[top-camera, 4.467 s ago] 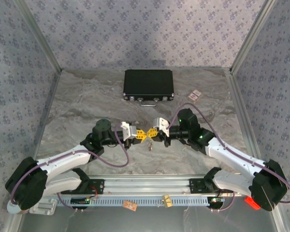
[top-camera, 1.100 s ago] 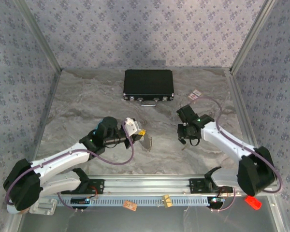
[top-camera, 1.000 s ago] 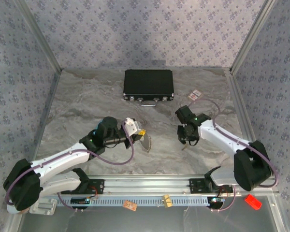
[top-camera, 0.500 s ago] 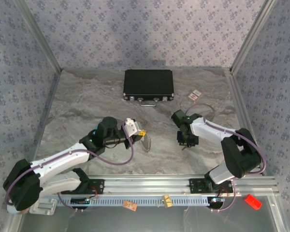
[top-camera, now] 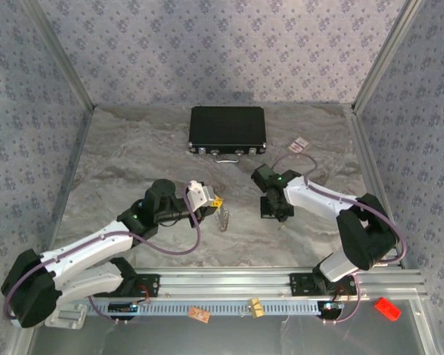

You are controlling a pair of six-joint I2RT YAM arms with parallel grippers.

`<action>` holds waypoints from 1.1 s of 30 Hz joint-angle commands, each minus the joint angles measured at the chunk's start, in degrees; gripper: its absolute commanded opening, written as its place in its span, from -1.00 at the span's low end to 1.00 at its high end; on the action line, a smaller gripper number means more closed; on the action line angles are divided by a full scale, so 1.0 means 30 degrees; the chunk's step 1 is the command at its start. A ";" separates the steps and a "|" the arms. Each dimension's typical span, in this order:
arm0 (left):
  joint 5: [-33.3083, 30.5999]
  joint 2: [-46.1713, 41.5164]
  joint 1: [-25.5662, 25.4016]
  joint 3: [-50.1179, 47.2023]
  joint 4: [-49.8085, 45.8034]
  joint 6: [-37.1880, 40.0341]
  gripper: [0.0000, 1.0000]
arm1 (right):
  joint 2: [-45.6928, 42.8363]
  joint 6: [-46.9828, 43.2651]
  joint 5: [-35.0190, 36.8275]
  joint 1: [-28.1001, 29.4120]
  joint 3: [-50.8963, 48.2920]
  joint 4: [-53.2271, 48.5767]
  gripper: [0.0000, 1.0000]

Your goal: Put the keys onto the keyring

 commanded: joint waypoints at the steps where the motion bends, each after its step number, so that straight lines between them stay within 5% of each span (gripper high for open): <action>1: 0.0263 -0.0547 -0.0065 -0.0102 0.0650 0.0163 -1.00 | -0.0140 -0.0033 -0.0717 0.0287 0.0603 -0.0428 -1.00; 2: 0.0270 -0.0547 -0.0050 -0.0091 0.0681 0.0163 -1.00 | -0.0120 -0.0050 -0.0330 0.0175 0.0538 -0.0724 -1.00; 6: 0.0278 -0.0572 -0.0077 -0.0102 0.0673 0.0192 -1.00 | -0.0094 0.0177 0.1077 -0.1058 -0.0540 -0.1355 -0.45; 14: 0.0415 -0.0573 -0.0052 -0.0132 0.0638 0.0349 -1.00 | -0.0518 0.0263 -0.0011 -0.2605 -0.2808 0.0295 -0.30; 25: 0.0394 -0.0694 -0.0065 -0.0220 0.0612 0.0226 -1.00 | 0.0027 -0.0049 -0.0070 -0.1883 -0.1859 0.0012 -1.00; 33: 0.0382 -0.0562 -0.0069 -0.0220 0.0727 0.0192 -1.00 | -0.0669 -0.0049 -0.2034 -0.0950 -0.0828 0.0695 -1.00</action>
